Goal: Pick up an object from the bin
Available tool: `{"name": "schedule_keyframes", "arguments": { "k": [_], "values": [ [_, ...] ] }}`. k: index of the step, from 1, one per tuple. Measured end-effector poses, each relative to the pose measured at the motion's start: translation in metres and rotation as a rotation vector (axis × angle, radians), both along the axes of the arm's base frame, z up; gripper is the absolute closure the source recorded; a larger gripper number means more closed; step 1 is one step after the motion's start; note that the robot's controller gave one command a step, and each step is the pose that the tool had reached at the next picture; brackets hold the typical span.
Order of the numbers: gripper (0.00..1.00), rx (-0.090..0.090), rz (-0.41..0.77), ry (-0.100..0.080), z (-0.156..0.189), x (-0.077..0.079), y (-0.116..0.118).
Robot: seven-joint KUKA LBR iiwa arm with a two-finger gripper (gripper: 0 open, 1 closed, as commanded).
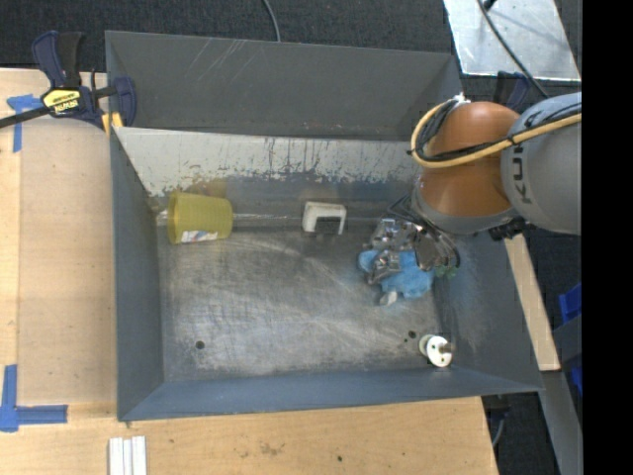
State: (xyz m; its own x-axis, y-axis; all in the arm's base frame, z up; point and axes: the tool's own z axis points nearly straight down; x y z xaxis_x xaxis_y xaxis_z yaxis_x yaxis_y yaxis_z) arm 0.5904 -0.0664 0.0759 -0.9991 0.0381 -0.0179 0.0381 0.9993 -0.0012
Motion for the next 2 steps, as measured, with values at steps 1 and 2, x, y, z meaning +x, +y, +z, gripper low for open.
{"name": "schedule_keyframes", "arguments": {
  "k": [1, 2],
  "values": [
    [1.0, 0.0, 0.0, 0.0, 0.0, 0.0, 0.0],
    [1.0, 0.0, 0.072, 0.01, 0.149, -0.006, 0.014]
  ]
}}
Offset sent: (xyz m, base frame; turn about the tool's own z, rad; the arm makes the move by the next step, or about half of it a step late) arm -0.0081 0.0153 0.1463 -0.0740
